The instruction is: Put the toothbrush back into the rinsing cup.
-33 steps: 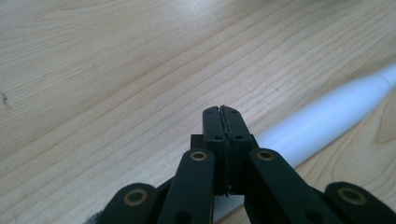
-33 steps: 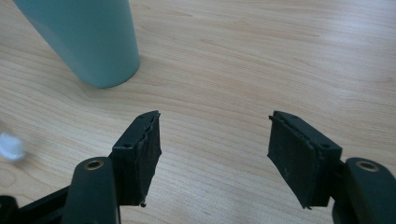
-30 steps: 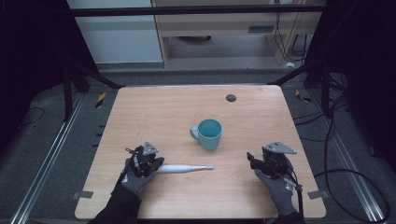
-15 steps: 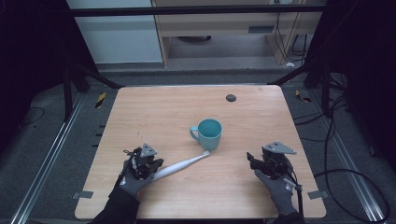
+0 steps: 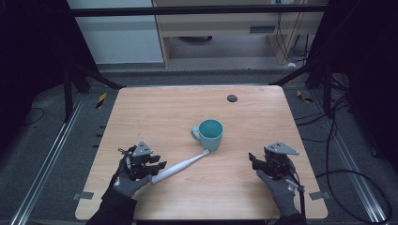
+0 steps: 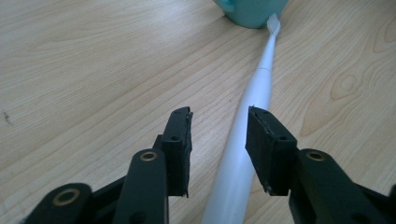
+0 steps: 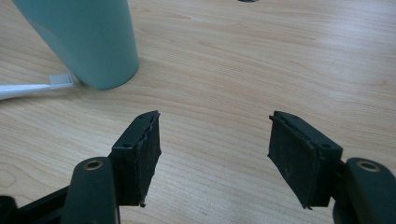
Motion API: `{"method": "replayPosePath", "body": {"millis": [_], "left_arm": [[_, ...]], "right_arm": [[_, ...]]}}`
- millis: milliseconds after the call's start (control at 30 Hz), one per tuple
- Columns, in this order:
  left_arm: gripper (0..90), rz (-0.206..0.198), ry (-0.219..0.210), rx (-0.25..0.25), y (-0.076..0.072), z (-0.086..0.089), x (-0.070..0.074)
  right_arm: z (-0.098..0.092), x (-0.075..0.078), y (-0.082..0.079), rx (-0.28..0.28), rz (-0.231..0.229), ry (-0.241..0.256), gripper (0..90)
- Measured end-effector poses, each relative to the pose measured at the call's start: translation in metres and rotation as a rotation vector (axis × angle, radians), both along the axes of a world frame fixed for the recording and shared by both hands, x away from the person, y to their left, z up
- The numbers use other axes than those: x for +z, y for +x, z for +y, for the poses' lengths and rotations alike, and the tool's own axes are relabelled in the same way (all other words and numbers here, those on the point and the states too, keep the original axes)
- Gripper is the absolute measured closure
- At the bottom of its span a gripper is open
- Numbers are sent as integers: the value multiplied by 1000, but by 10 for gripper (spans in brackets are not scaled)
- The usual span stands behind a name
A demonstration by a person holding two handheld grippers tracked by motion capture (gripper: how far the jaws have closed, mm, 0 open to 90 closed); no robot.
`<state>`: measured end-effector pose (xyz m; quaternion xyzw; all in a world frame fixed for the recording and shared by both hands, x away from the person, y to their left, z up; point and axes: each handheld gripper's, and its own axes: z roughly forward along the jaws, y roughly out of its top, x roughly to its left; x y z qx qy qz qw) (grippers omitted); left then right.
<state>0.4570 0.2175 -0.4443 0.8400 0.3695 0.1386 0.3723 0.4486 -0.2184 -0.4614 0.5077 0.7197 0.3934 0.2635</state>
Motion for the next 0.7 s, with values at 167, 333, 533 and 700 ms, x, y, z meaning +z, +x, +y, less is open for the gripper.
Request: {"method": "replayPosePath", "body": {"millis": [167,333,533,700], "left_arm": [[518,-9,10,-40,-1,1,6],[463,9,26,-89,-1,0,8],[429,19,86,-126,2,-8,9],[404,47,114,-155,8,-11,10]], "right_arm": [[-1,0,0,1,0,2,327],[-3,2,-1,0,3,11,309],[-3,3,0,0,15,10,306],[-2,4,0,0,22,-1,303]]}}
